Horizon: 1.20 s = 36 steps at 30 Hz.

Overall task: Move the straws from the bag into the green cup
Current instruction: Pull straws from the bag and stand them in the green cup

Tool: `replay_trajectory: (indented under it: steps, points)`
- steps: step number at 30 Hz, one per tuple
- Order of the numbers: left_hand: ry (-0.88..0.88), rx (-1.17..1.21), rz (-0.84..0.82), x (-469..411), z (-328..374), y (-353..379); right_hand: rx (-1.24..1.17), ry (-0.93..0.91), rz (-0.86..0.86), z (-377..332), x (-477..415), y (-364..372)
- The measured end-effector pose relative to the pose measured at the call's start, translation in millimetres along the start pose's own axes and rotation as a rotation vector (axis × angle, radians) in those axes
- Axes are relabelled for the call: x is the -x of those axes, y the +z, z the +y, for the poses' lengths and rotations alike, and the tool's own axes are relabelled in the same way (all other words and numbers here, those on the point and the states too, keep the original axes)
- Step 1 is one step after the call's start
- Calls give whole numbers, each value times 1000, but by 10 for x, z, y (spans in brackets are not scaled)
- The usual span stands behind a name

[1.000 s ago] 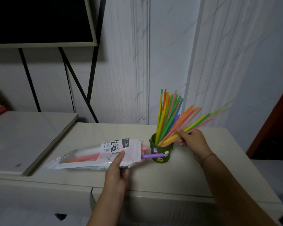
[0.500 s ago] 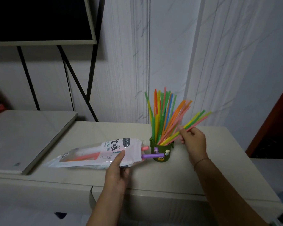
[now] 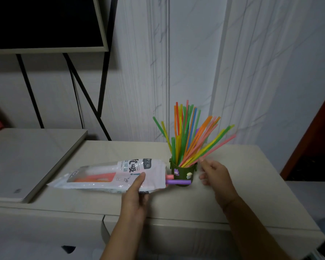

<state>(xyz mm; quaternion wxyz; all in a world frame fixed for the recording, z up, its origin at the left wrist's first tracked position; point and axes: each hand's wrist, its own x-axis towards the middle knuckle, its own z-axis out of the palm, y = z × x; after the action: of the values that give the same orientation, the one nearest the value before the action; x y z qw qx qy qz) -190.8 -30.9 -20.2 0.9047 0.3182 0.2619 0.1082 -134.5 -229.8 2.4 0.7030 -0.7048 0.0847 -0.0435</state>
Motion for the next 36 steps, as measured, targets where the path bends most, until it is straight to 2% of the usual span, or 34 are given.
replay_trajectory:
  steps: [5, 9, 13, 20, 25, 31, 36]
  points:
    - [120, -86, -33, -19, -28, 1, -100, 357, -164, 137, 306, 195]
    - [243, -247, -135, 22, -49, -4, -434, 562, -308, 167, 426, 322]
    - [323, -436, -180, 47, -47, -42, -582, 633, -310, 139, 447, 388]
    - [354, -536, -244, 34, -24, -52, -516, 685, -285, 176, 463, 387]
    - [288, -431, -183, 20, -21, -82, -393, 579, -246, 173, 462, 382]
    - [94, -132, -97, 9, -21, -84, -297, 186, -215, 118, 395, 313]
    - [-70, 88, -32, -22, 16, -83, -244, 18, -140, 67, 268, 188]
